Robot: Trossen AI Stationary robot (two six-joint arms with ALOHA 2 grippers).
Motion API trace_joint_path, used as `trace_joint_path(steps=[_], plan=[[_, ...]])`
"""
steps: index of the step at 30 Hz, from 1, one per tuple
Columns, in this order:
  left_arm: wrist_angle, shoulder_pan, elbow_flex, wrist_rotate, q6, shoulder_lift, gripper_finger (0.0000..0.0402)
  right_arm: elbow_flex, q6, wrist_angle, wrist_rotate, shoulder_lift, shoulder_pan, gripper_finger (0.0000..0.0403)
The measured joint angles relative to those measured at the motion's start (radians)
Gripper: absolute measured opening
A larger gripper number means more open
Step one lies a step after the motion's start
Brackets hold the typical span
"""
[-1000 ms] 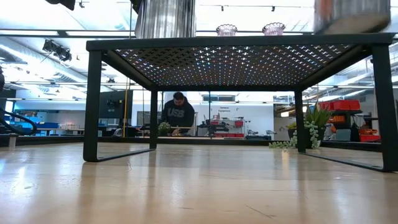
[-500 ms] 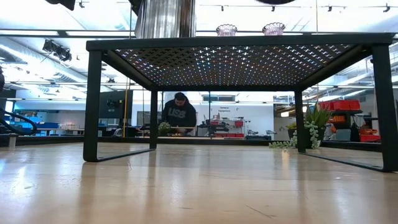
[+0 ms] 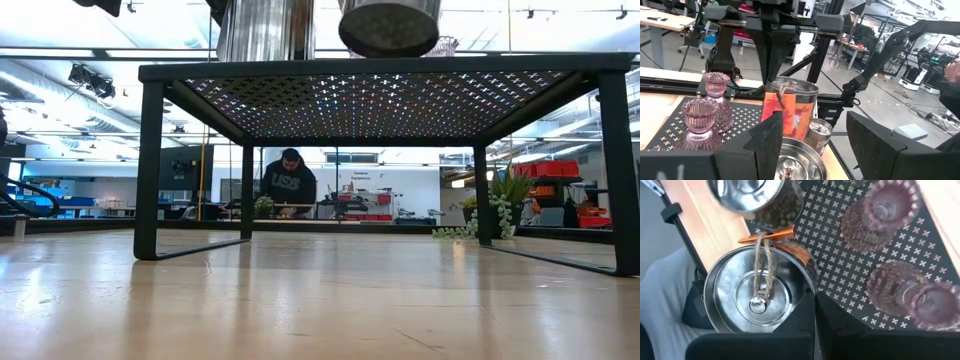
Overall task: Pick & Place candle stick holders
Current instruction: Put the orange scented candle on the shelf
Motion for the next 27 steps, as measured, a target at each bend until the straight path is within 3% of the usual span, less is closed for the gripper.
trace_joint_path(steps=[27], plan=[[0.0,0.0,0.0,0.008,0.002,0.0,0.0222,-0.002,-0.073,0.028,-0.031,0.061,-0.061,0.0]])
